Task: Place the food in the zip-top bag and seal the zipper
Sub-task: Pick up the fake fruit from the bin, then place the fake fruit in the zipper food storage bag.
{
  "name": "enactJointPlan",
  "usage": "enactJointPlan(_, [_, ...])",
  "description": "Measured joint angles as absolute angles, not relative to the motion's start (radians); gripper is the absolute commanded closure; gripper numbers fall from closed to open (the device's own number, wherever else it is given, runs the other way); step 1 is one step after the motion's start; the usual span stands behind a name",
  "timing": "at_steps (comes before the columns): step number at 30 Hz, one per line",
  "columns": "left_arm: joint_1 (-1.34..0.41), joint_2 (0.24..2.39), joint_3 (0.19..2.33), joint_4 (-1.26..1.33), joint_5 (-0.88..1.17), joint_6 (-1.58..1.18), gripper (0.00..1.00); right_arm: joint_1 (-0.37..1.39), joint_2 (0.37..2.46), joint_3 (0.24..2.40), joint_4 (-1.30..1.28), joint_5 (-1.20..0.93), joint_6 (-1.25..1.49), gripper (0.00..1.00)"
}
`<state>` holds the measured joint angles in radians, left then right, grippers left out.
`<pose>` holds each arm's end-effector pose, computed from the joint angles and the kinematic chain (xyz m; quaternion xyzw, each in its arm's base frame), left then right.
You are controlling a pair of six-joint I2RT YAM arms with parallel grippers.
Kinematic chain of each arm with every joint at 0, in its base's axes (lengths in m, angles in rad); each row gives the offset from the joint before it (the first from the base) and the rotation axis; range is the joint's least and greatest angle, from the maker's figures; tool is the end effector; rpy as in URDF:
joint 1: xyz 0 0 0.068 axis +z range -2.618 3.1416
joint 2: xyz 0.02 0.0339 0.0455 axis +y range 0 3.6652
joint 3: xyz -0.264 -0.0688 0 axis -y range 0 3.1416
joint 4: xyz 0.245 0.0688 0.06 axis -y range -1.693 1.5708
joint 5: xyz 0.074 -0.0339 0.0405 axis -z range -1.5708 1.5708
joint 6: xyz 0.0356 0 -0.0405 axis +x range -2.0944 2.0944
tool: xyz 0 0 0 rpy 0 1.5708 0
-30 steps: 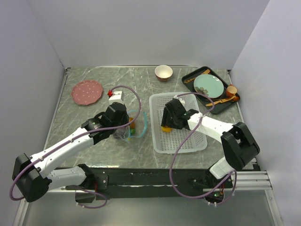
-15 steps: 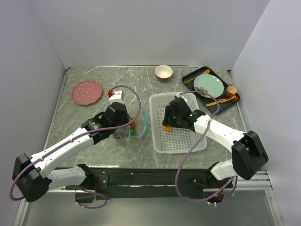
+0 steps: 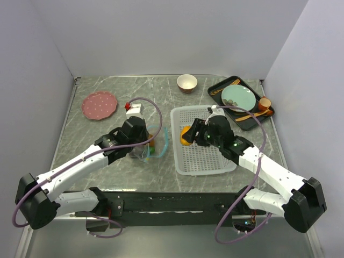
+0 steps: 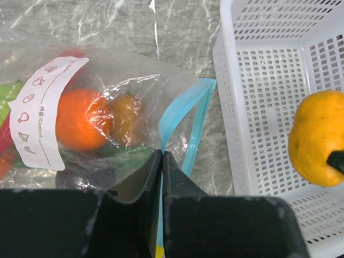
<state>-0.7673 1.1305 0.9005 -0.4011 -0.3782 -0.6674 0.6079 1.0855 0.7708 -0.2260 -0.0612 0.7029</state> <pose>0.1863 -0.1614 0.2917 -0.0413 0.8789 -0.1660 0.4453 0.1976 0.1402 0.2719 0.0262 0.8696 0.3212 0.3741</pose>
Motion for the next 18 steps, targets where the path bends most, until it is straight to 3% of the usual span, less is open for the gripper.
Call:
enactJointPlan(10, [-0.767,1.137,0.915,-0.401,-0.371,-0.670,0.91,0.620,1.096,0.698,-0.080,-0.191,0.768,0.63])
enactJointPlan(18, [-0.767,1.141,0.924,-0.402,-0.367,-0.670,0.90,0.705,1.219,0.719,0.019,-0.231,0.797,0.62])
